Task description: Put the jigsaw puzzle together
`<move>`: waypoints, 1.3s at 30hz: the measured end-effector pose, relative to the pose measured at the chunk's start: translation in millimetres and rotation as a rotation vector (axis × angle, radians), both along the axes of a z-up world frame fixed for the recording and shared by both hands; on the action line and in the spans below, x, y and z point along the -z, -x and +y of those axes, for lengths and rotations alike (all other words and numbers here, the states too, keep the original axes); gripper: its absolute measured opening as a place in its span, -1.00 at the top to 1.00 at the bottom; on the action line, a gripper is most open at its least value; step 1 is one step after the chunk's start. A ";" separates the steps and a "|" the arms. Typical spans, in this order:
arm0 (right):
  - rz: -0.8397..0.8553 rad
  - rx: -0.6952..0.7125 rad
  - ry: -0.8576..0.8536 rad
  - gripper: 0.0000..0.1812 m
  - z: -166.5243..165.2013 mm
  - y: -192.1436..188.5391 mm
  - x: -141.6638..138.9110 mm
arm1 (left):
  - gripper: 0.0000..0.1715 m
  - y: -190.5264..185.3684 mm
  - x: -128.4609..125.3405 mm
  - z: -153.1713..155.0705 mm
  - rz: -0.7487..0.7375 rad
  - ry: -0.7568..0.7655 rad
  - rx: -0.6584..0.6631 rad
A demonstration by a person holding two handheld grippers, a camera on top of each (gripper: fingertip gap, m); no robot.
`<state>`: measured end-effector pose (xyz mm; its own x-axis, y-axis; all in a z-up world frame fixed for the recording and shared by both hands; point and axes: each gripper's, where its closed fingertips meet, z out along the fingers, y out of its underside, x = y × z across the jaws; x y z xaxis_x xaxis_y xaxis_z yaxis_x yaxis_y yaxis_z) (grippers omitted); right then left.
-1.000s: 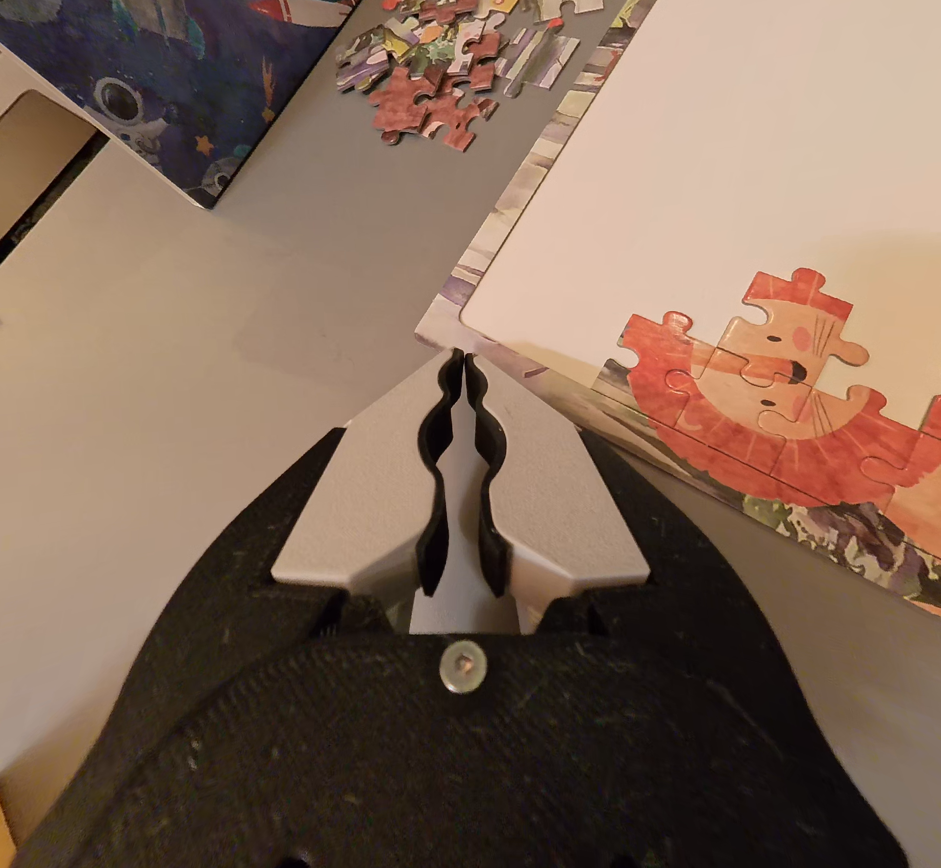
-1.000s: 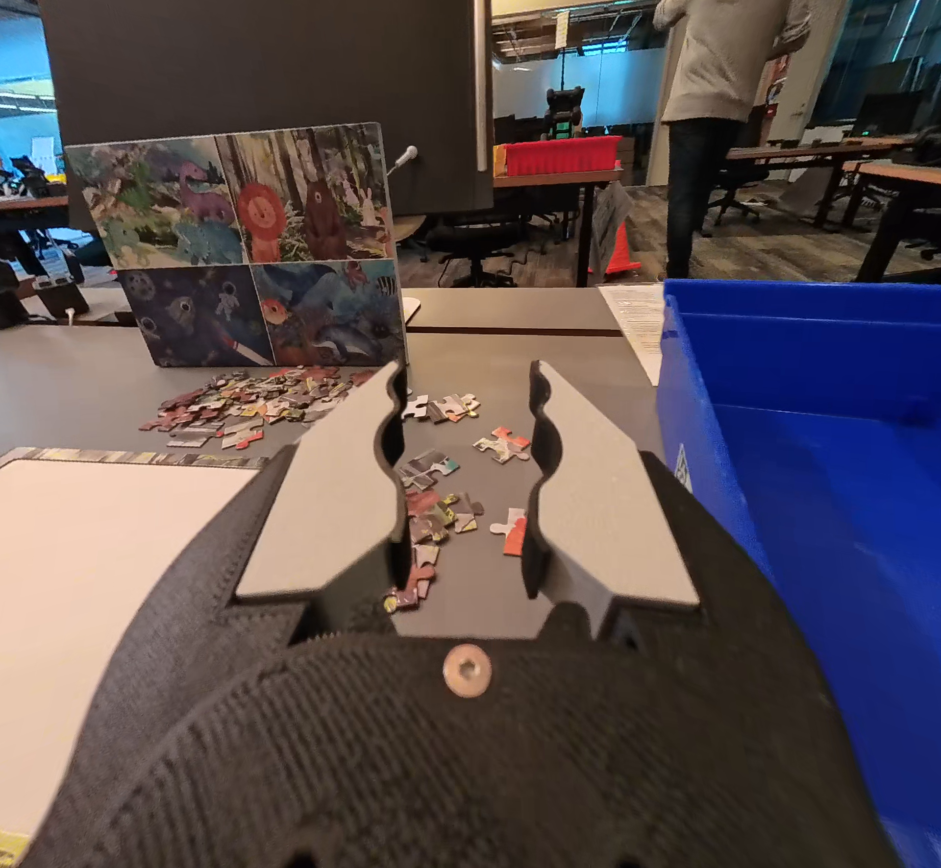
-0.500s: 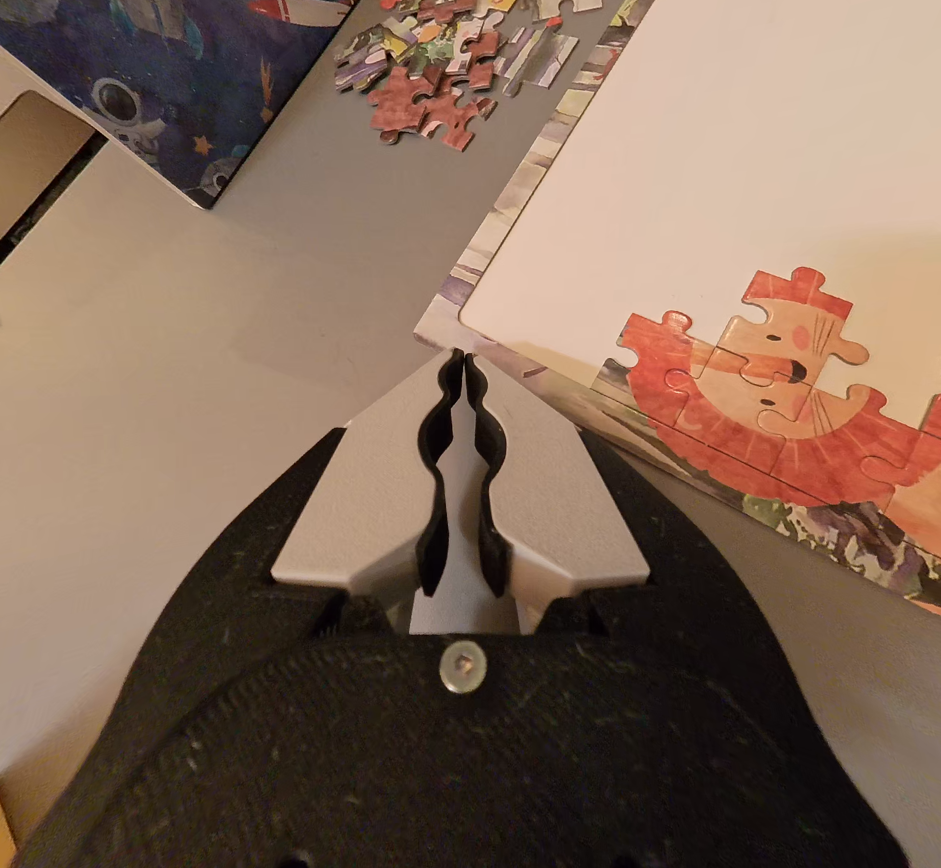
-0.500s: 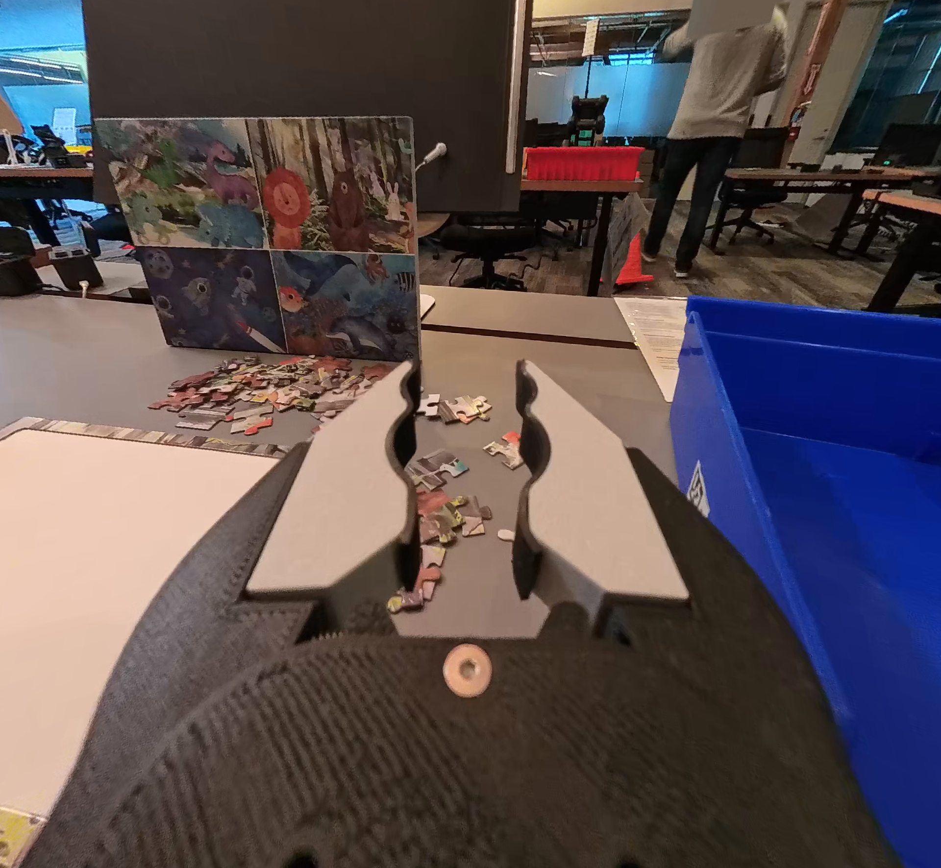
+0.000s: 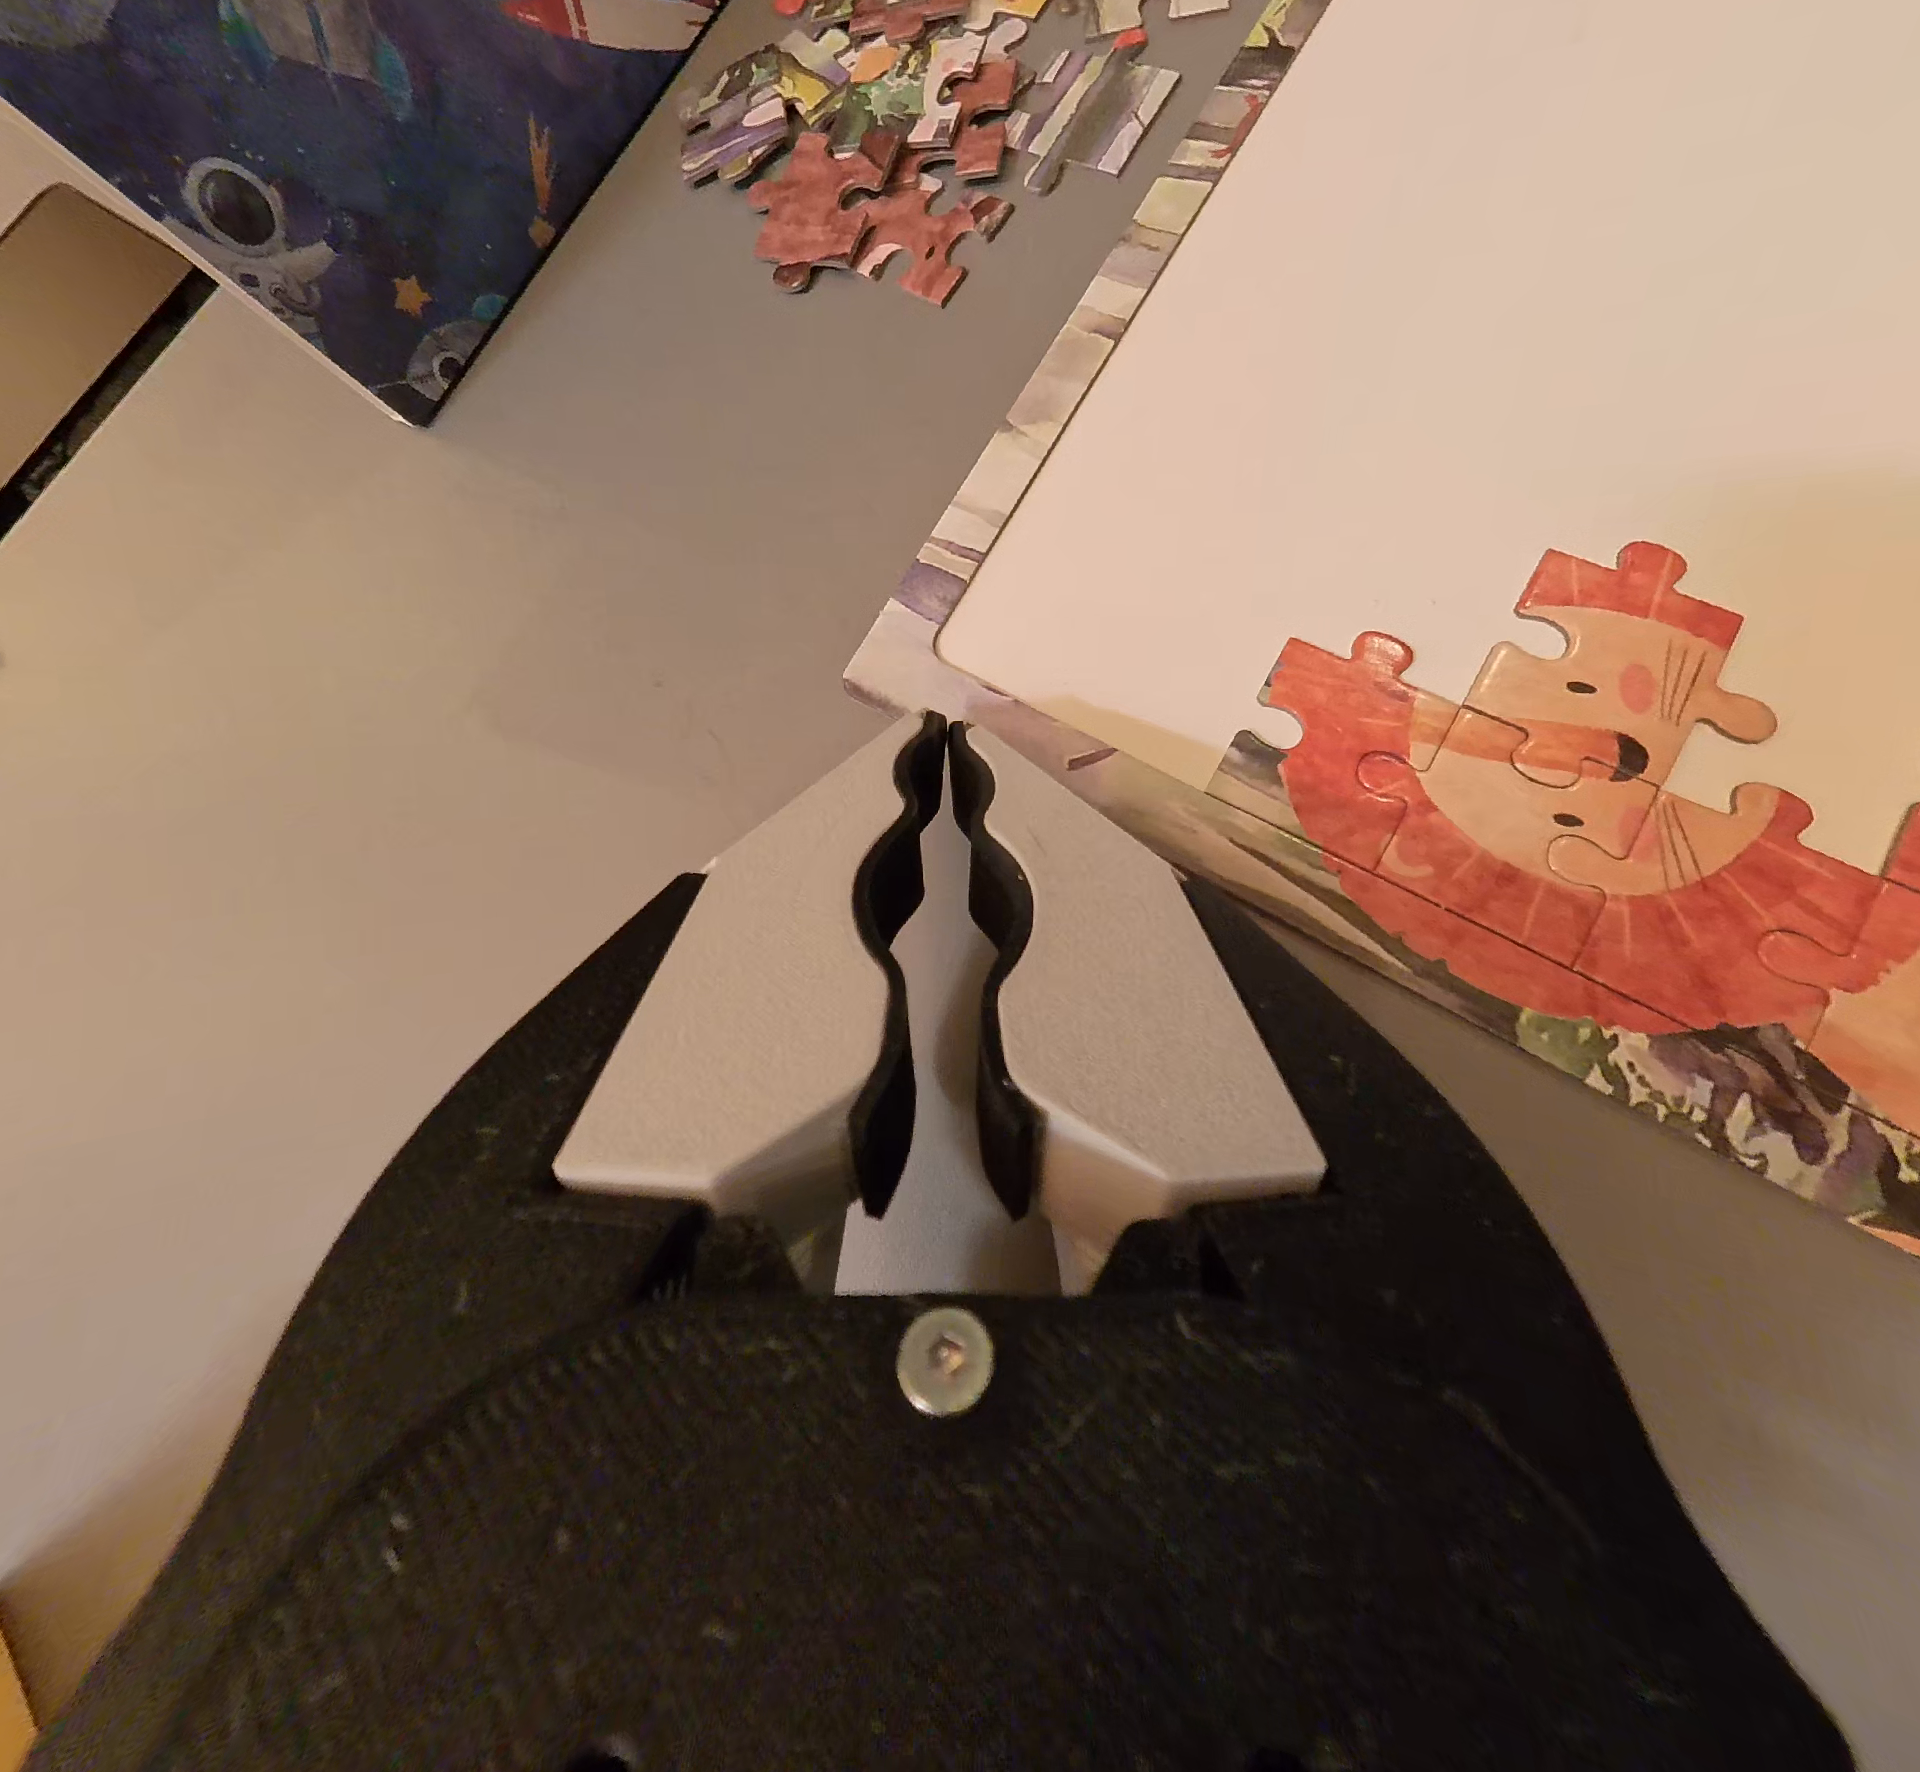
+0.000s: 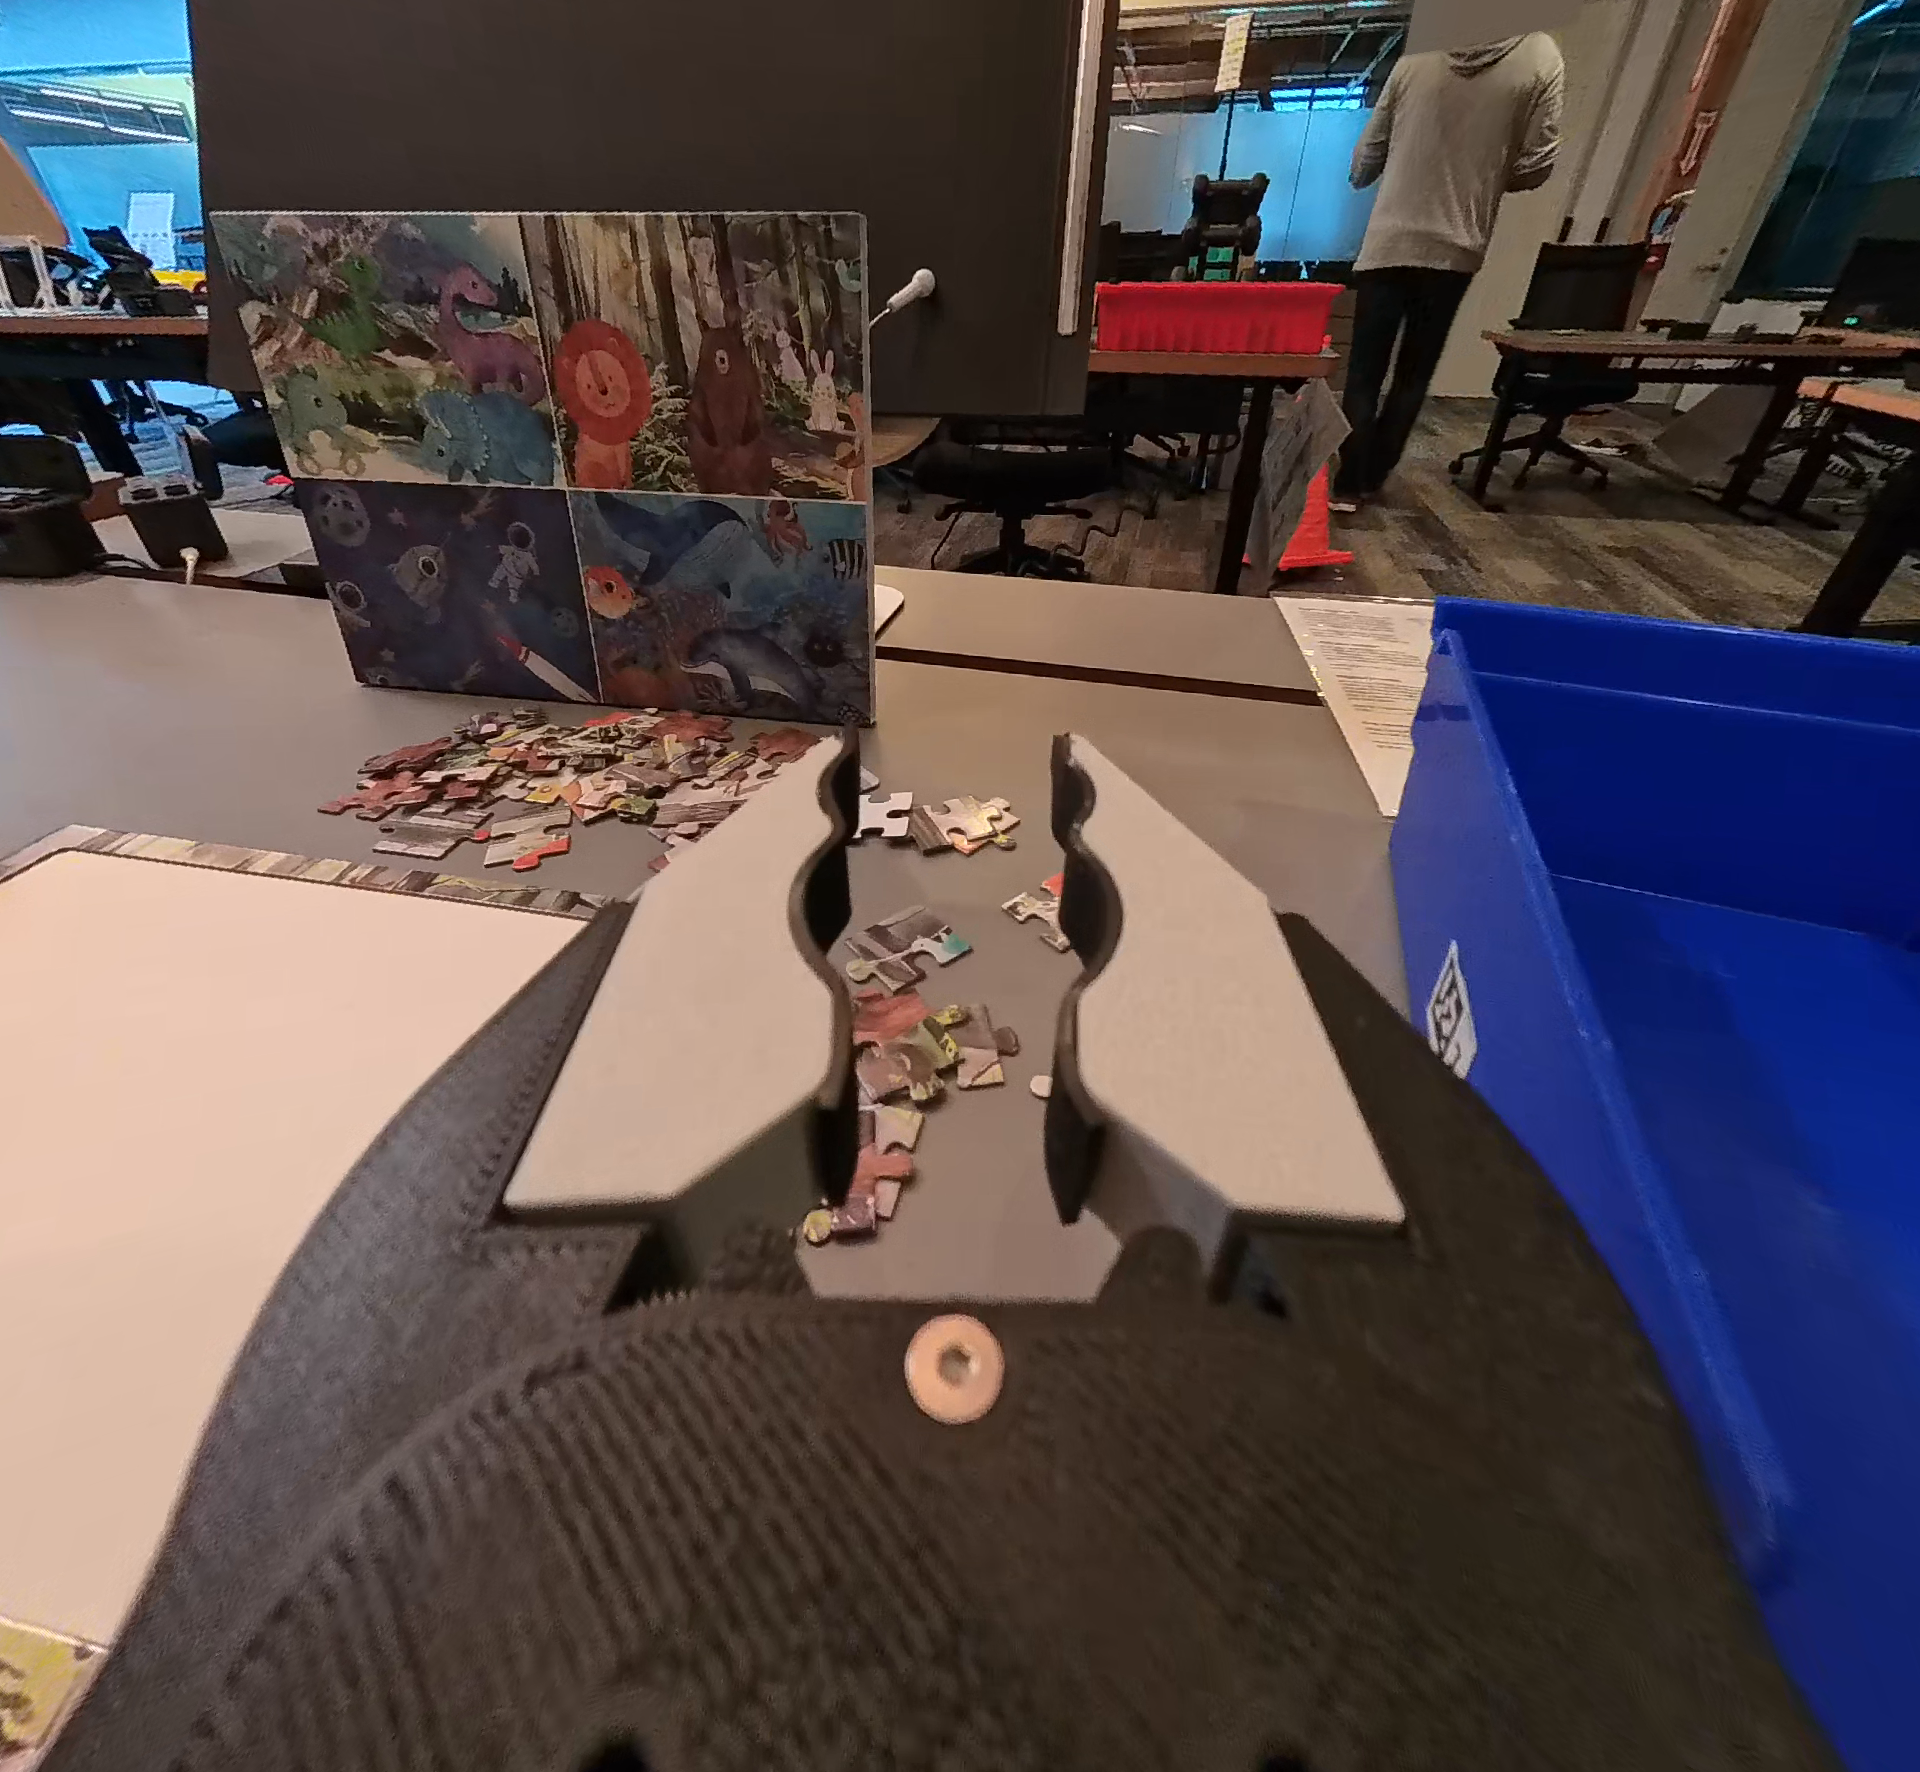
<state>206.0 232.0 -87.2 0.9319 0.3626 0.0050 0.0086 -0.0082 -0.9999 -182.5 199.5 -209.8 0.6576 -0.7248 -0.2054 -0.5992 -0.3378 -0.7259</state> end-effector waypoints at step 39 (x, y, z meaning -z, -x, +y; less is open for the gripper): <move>-0.416 -0.387 0.607 0.56 125.7 96.0 126.8 | 1.00 0.0 -0.9 -0.3 -0.016 -0.002 0.004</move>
<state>110.0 357.8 -214.0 0.7062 0.7077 0.0216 0.4894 -0.4659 -0.7372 -182.5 199.2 -209.0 0.6580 -0.7269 -0.1964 -0.5889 -0.3343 -0.7358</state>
